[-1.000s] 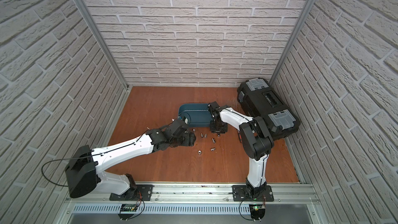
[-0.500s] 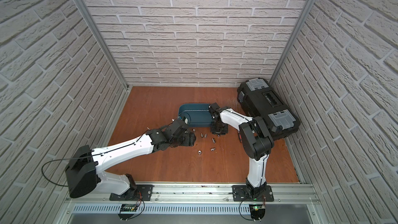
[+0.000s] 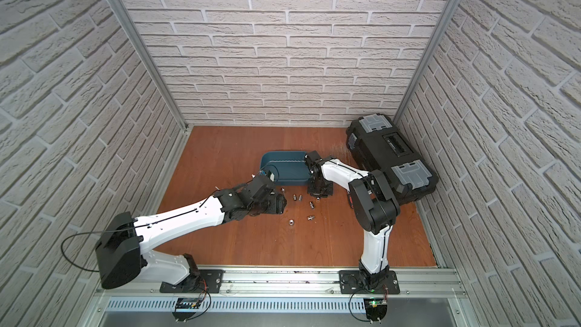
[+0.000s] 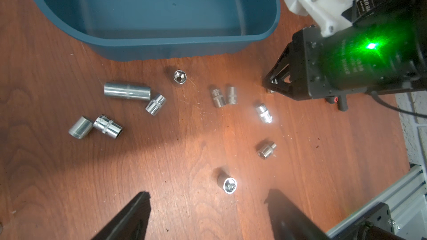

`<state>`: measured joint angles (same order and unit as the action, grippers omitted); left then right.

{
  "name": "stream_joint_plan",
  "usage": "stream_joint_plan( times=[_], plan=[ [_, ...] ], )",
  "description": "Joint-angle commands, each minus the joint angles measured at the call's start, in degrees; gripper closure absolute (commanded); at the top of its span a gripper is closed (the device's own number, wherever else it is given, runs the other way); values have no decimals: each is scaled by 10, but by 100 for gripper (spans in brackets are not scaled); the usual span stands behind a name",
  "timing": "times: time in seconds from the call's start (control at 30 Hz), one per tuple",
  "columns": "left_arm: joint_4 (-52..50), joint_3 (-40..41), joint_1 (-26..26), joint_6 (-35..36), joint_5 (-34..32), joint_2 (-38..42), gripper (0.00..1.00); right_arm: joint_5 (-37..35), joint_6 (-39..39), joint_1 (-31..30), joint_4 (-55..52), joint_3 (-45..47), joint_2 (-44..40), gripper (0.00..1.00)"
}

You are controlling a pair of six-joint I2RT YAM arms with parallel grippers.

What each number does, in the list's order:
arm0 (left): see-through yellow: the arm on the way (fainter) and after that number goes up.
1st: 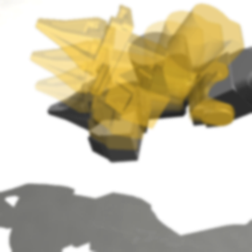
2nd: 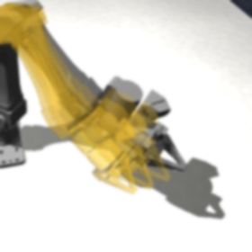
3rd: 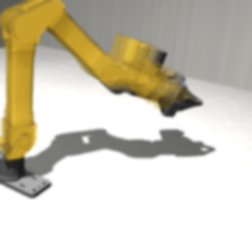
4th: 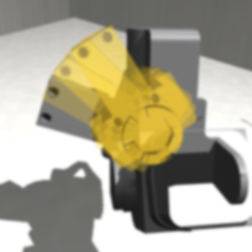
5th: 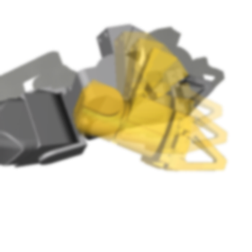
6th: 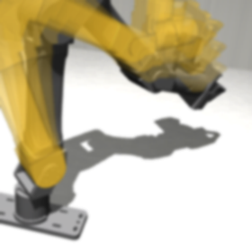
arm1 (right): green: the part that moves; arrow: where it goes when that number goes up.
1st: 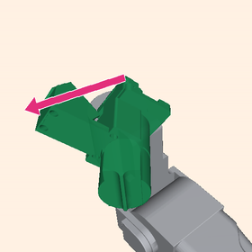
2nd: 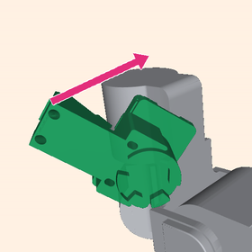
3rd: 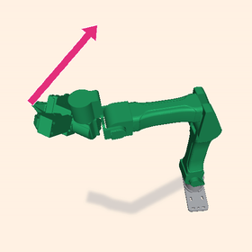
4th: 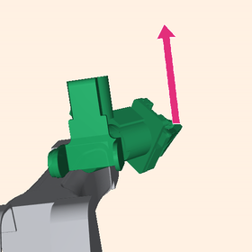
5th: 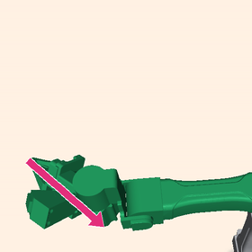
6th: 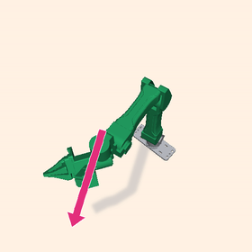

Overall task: Put the socket on the desktop into the storage box
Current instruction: Pick up the socket head from the center of the board, then place the socket head in the storage box.

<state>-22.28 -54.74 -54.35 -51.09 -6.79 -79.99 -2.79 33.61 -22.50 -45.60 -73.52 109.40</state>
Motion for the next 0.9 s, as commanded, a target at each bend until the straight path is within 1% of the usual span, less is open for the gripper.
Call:
stream_joint_plan(
  times=[0.0, 0.2, 0.33, 0.5, 0.63, 0.73, 0.87],
  plan=[
    [13, 10, -2, 0, -13, 6, 16, -7, -4, 1, 0, 10, 0, 78],
    [8, 7, -2, 4, -21, 10, 16, -7, -9, 1, -9, 16, -33, 81],
    [4, 8, 2, 5, -30, 20, 16, -7, -17, 1, -26, 19, -75, 81],
    [-1, 15, 27, 4, -27, 38, 16, -4, -26, -1, -54, 13, -132, 81],
    [-6, 21, 56, 3, -22, 58, 16, 1, -33, -5, -78, -11, -163, 81],
    [-9, 27, 77, 1, -20, 71, 16, 12, -35, -8, -92, -41, -167, 81],
    [-15, 35, 100, -3, -22, 87, 16, 15, -42, -16, -104, -89, -147, 81]
  ],
)
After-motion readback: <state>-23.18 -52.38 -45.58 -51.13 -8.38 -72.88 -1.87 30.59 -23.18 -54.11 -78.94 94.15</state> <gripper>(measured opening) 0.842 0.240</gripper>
